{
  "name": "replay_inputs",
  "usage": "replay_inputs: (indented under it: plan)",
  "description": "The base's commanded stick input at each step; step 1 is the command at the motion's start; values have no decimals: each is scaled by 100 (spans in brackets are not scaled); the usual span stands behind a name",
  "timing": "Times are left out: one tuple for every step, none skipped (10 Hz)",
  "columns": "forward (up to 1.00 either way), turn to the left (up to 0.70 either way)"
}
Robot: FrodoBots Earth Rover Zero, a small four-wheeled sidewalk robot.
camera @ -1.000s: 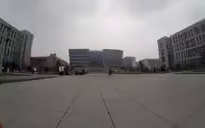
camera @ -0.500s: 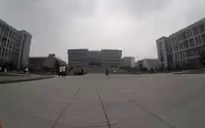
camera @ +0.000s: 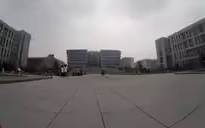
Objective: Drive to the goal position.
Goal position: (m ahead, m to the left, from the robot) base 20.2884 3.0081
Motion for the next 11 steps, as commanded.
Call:
replay_inputs:
  plan:
    - [70, -1]
    - [70, -1]
    - [70, -1]
    - [70, -1]
    - [70, -1]
    - [70, -1]
    - [70, -1]
    - [70, -1]
    - [70, -1]
    - [70, -1]
    - [70, -1]
